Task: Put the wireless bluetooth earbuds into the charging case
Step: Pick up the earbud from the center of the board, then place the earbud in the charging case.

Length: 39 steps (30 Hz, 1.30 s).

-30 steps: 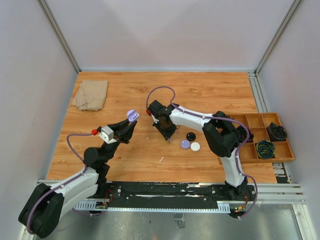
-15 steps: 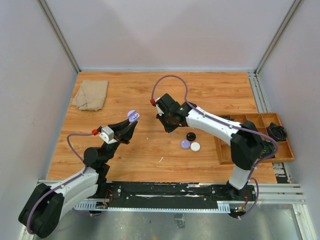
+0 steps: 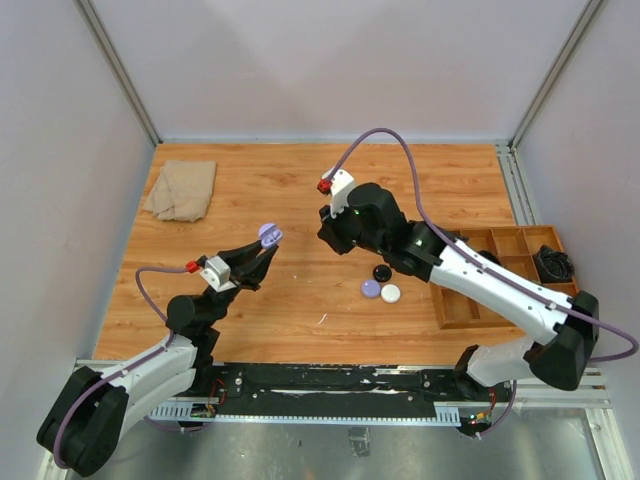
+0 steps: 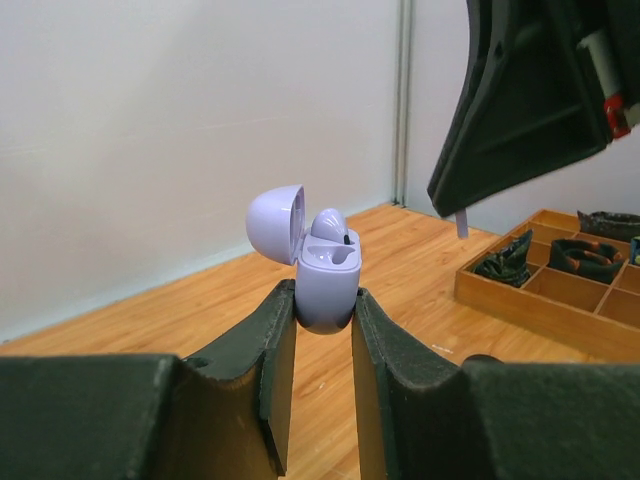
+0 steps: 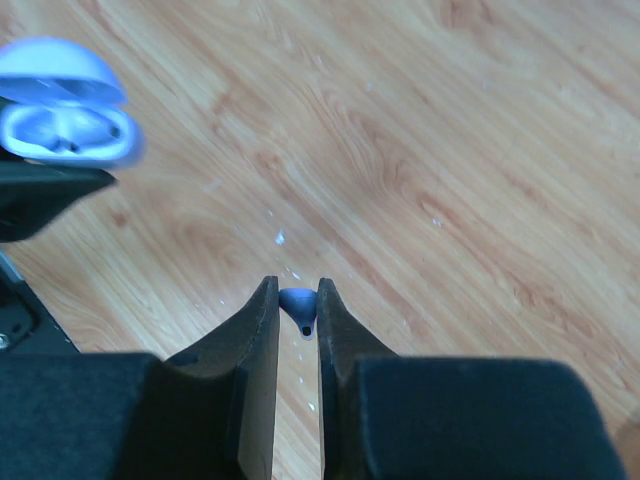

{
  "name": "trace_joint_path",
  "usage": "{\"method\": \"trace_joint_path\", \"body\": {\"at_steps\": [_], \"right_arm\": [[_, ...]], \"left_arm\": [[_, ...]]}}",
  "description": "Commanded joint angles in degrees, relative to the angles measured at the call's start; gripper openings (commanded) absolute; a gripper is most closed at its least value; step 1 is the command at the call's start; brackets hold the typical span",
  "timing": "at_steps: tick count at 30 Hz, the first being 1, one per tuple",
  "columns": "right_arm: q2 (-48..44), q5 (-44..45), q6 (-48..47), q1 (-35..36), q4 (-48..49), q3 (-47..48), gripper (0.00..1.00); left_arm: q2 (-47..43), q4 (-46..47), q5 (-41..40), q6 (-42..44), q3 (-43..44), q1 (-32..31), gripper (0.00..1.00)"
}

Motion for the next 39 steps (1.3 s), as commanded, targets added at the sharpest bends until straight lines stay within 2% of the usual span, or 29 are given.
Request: {"method": "trace_joint_path", "body": {"at_steps": [1,10,17,24,39], "right_arm": [[-5.2,-1.5,-1.0,2.3,13.0,-4.1,0.04],[-8.3,-5.8,-1.5,5.9,27.5,-9.1,0.05],[-6.4,-9.5,-1.1,7.6,36.2,-10.8,0.05],[-3.4,-10.6,-0.5,8.6,39.4,-11.1,0.05],[-0.4,-10.5,-0.6,8.7,38.2,-11.0,0.05]], "left_arm": [[-0.1,4.1,3.5,1.9,-4.2,0.3,0.0],[1.3,5.8,6.7,1.9,-4.1,0.3,0.0],[1.6,6.4,8.3,1.7,-4.1,0.3,0.0],[1.9,6.5,8.8,1.3,-3.9,0.3,0.0],[2.0,6.7,8.7,0.6,-3.8,0.3,0.0]]}}
